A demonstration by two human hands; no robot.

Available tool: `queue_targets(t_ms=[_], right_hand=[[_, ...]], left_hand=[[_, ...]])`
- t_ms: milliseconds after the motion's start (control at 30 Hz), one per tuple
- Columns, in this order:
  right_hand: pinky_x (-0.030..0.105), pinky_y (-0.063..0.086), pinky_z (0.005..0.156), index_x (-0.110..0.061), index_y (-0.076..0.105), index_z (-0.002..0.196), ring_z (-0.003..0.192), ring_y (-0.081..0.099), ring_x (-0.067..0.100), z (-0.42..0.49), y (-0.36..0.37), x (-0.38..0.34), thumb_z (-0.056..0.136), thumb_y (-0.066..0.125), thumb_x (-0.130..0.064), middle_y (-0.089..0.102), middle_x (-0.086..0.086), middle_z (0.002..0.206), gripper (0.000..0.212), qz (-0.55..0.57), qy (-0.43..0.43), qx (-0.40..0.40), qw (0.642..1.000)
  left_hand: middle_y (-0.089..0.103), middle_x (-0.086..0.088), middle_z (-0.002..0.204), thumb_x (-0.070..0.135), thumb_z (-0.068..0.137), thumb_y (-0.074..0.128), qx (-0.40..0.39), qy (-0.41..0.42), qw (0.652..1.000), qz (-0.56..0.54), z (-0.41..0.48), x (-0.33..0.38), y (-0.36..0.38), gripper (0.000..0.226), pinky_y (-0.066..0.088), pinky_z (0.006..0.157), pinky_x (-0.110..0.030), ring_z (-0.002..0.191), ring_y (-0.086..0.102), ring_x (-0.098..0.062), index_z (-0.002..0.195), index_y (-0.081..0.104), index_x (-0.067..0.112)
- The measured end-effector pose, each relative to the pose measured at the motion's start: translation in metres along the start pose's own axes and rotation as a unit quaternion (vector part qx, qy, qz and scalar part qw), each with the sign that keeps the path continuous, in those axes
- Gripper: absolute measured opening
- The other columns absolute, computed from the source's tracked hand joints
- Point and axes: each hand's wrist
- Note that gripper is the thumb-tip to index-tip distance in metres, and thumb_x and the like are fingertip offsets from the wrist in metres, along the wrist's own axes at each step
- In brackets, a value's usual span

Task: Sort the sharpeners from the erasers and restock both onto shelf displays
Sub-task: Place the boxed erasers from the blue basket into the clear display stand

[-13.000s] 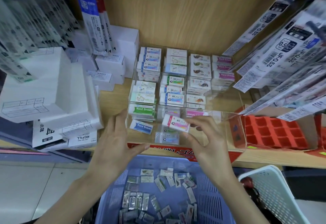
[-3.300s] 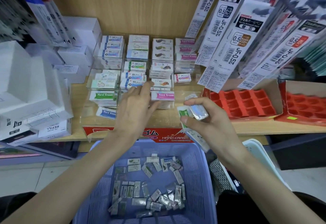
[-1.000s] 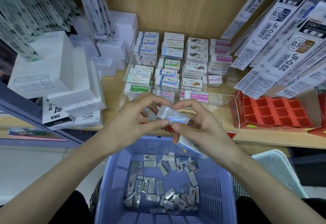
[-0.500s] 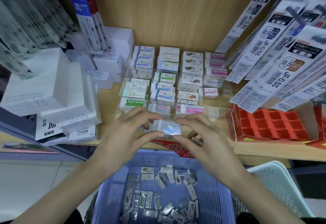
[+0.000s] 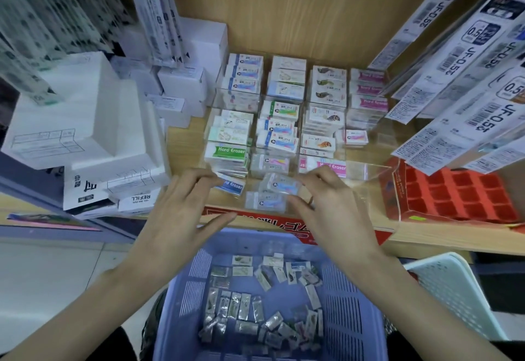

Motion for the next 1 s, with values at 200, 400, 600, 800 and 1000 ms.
queue_targets(t_ms=[200, 400, 600, 800, 1000], right_hand=[[0.037, 0.051, 0.071, -0.017, 0.052, 0.117, 0.095, 0.062, 0.028, 0.014, -0.003, -0.018, 0.092, 0.059, -0.027, 0.055, 0.000, 0.118, 0.027, -0.024, -0.010, -0.036, 0.999], [0.029, 0.049, 0.070, -0.017, 0.069, 0.107, 0.093, 0.061, 0.018, 0.008, 0.002, -0.009, 0.095, 0.054, -0.031, 0.051, -0.005, 0.122, 0.024, -0.051, -0.022, -0.056, 0.997], [0.022, 0.047, 0.075, -0.027, 0.063, 0.100, 0.080, 0.063, 0.010, -0.020, -0.025, -0.018, 0.094, 0.038, -0.049, 0.066, -0.006, 0.097, 0.034, 0.480, 0.112, 0.000, 0.870], [0.034, 0.054, 0.070, -0.027, 0.044, 0.119, 0.068, 0.066, 0.032, -0.028, -0.018, -0.017, 0.055, 0.039, -0.091, 0.064, 0.007, 0.109, 0.090, 0.626, 0.071, -0.092, 0.771], [0.032, 0.052, 0.067, -0.045, 0.053, 0.105, 0.076, 0.069, 0.014, -0.026, -0.011, -0.015, 0.085, 0.038, -0.071, 0.066, -0.013, 0.103, 0.036, 0.563, 0.113, -0.127, 0.809]], left_hand=[[0.055, 0.000, 0.110, 0.054, 0.086, 0.042, -0.040, 0.009, 0.999, -0.026, -0.004, -0.001, -0.003, 0.050, 0.035, 0.083, -0.031, 0.100, 0.050, -0.018, 0.113, 0.058, 0.015], [0.057, -0.001, 0.105, 0.056, 0.086, 0.041, -0.041, 0.002, 0.998, -0.036, 0.001, 0.008, -0.004, 0.051, 0.046, 0.080, -0.041, 0.096, 0.054, -0.024, 0.110, 0.058, 0.015], [0.052, 0.020, 0.100, 0.060, 0.081, 0.049, -0.037, -0.004, 0.980, -0.194, -0.001, 0.039, -0.026, 0.040, 0.034, 0.087, -0.009, 0.097, 0.049, 0.003, 0.108, 0.055, 0.031], [0.052, 0.017, 0.096, 0.052, 0.078, 0.059, -0.105, 0.067, 0.952, -0.280, -0.015, 0.065, -0.028, 0.038, 0.039, 0.080, -0.009, 0.091, 0.054, 0.002, 0.113, 0.055, 0.035], [0.045, 0.012, 0.094, 0.051, 0.080, 0.058, -0.102, 0.113, 0.961, -0.231, -0.009, 0.065, -0.013, 0.033, 0.043, 0.075, -0.026, 0.085, 0.048, -0.003, 0.107, 0.056, 0.031]])
Point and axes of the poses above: each hand's wrist, its own z-axis towards the middle knuckle, its own y-axis out of the palm, x = y × z
